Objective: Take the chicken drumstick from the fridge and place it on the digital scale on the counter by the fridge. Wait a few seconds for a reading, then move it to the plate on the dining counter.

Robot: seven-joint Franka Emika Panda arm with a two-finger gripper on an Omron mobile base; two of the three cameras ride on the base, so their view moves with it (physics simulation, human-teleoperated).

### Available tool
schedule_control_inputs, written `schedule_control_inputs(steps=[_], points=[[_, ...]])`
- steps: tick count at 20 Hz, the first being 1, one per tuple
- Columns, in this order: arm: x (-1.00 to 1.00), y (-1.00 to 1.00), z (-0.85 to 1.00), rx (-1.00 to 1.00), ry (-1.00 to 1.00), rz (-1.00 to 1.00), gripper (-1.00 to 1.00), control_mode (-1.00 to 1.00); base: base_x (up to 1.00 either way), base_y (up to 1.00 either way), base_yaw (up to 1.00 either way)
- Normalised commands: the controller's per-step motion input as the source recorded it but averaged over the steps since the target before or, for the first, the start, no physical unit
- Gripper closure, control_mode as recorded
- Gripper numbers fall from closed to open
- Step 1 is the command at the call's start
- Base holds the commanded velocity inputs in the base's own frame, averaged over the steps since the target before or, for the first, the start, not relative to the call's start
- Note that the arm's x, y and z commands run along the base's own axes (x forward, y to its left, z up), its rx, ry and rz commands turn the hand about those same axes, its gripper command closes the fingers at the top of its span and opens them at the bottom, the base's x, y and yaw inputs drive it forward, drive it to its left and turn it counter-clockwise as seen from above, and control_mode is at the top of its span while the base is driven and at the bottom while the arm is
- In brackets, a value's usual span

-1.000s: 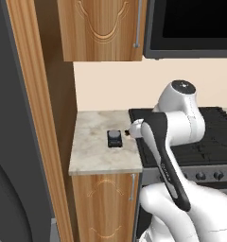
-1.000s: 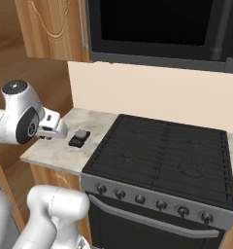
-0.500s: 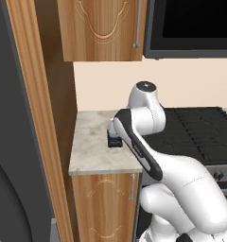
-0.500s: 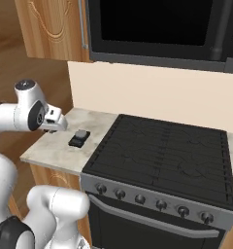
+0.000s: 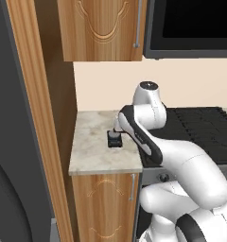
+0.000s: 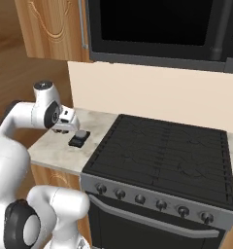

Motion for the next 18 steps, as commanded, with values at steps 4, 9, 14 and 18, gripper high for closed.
schedule_control_inputs(steps=[4,9,14,18], points=[[0.25,0.00,-0.31,-0.02,0.05,-0.09,1.00,-1.00,0.00,0.00,0.00],[0.27,0.11,-0.73,-0.01,0.01,-0.09,1.00,-1.00,0.00,0.00,0.00],[0.45,0.00,-0.25,0.09,-0.09,-0.07,1.00,-1.00,0.00,0.00,0.00],[0.61,0.00,0.00,0.06,-0.09,-0.05,1.00,-1.00,0.00,0.00,0.00]])
